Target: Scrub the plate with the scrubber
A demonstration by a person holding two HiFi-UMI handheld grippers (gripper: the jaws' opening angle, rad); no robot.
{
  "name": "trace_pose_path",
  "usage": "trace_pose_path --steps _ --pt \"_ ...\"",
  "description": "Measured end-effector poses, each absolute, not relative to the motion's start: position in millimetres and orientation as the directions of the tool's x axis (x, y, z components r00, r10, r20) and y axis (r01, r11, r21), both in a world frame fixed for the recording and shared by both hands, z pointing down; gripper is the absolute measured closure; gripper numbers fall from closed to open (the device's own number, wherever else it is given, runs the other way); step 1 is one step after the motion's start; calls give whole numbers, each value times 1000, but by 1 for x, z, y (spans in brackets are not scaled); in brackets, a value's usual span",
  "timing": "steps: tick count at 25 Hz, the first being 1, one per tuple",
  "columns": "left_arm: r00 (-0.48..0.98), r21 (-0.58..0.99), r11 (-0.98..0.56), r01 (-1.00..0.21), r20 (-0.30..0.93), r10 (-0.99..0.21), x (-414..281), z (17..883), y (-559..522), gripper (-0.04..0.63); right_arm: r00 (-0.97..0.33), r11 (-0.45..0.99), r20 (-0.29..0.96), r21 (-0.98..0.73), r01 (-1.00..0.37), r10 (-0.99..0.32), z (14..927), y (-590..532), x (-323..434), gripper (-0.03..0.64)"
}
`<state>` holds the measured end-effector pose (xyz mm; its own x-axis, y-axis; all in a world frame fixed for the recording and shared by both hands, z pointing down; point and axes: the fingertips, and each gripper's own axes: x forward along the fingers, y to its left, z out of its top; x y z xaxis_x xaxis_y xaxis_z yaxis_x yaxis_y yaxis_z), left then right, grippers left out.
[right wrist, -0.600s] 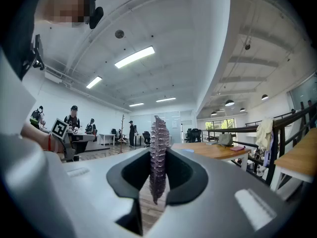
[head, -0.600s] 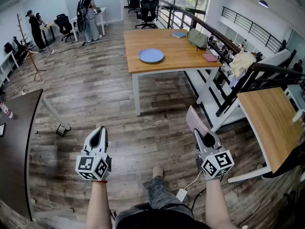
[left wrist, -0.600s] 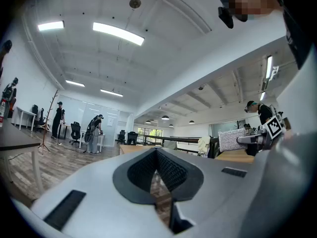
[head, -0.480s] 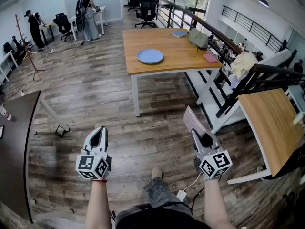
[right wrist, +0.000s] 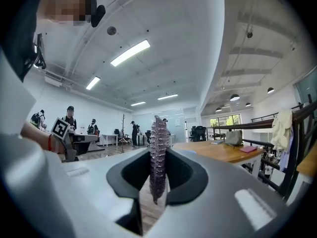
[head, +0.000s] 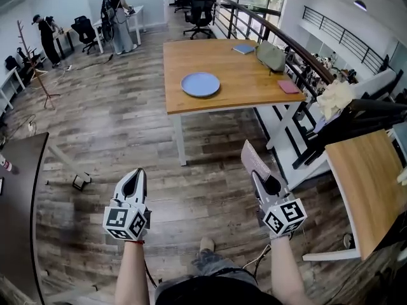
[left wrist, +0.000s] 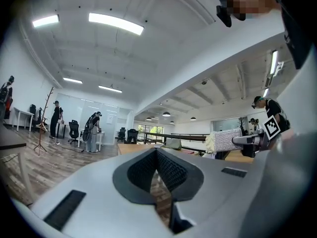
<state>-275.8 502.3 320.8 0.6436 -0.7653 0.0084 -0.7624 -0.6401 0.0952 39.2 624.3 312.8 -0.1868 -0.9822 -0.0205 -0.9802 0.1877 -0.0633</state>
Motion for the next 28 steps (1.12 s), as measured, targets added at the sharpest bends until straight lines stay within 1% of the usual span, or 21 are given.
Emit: trace_pose_path --steps 3,6,11,18,23,28 --pt "642 93 -639 -764 9 -766 -254 321 479 600 -190 192 -31 -73 -979 -981 312 598 61 538" --pt "639 96 -635 -767 9 -770 -232 328 457 599 -220 223 -52 -75 -972 -974 314 576 75 538" --pt "663 96 -658 -747 24 -749 -194 336 436 600 -262 264 -31 -82 -961 -965 320 549 87 538" --pt "659 105 -652 -751 66 -749 -180 351 407 598 -302 301 -5 -100 -948 -953 336 516 89 537" --pt "658 110 -650 -752 75 -749 -167 355 371 598 -298 298 -11 -102 -949 -954 338 485 99 537" --pt "691 103 -684 -723 72 -719 -139 353 314 598 -270 271 -23 -101 -957 -963 335 438 116 537"
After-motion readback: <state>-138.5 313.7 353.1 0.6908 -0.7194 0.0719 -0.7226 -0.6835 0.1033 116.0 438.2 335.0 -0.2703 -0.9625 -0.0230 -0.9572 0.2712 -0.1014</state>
